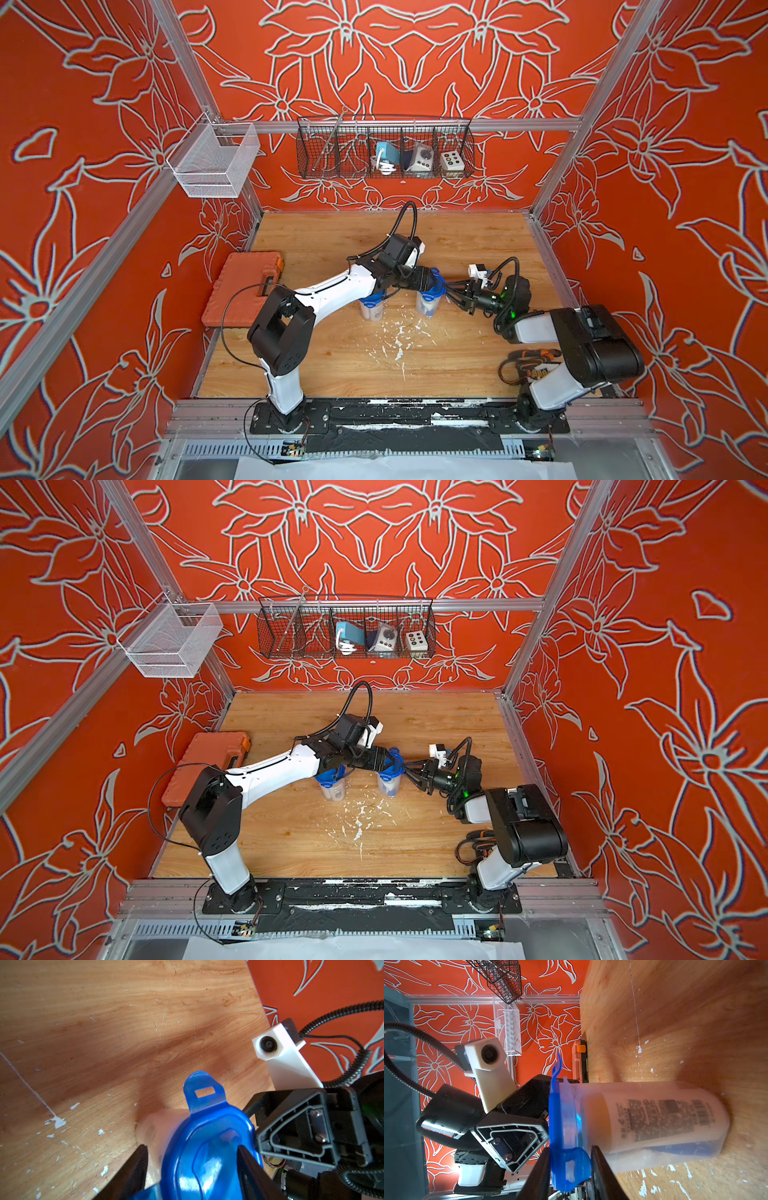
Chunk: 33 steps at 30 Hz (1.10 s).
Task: Take out toiletry kits
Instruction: Unfasten the latch on the container.
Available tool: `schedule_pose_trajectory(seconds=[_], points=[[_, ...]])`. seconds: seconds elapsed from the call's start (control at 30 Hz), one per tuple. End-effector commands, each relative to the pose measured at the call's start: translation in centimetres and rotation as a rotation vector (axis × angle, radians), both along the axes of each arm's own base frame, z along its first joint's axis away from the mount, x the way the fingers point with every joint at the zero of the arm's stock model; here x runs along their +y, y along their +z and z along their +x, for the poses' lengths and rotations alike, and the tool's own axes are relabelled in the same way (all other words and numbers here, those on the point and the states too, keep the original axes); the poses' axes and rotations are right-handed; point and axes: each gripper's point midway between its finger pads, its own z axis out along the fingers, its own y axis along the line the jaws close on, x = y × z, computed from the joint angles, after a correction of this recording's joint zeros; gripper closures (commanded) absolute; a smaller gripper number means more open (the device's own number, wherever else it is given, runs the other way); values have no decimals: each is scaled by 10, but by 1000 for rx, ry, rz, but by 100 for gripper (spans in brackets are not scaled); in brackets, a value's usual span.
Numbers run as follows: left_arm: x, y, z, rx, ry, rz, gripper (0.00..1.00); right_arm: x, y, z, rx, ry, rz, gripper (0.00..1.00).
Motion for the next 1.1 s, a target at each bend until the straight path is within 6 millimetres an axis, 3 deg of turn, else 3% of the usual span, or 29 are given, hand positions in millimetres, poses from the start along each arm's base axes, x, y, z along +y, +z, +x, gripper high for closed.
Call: schedule_pose_trajectory(seconds=[0.0,0.1,0.2,0.27,0.37,0.5,0.6,0.77,0.9,1.0,1.07], points=[[69,-111,-53,263,57,385,38,-1,34,-2,-110,32,48,77],[69,-112,-56,266,58,380,40,-1,26,-3,-94,42,27,73],[66,-112,-59,267,55,376,40,-1,25,-5,-84,43,37,55],[65,-112,-59,269,56,372,40,0,27,-6,-84,45,53,52],[63,-112,-58,269,57,368,41,-1,26,-6,-77,37,70,54],[64,-112,-57,264,59,379,42,-1,19,-8,-55,41,76,73],[68,-117,-59,261,67,410,43,-5,25,-12,-66,42,80,77],[71,-127,-67,271,59,438,44,-15,33,-14,-74,35,63,77],[67,-120,-65,269,65,417,42,-15,28,-16,-53,45,5,75],[56,-101,-56,254,70,375,36,-22,12,-24,30,19,-172,68],[43,-79,-47,230,68,322,32,-37,5,-38,8,1,-482,59]])
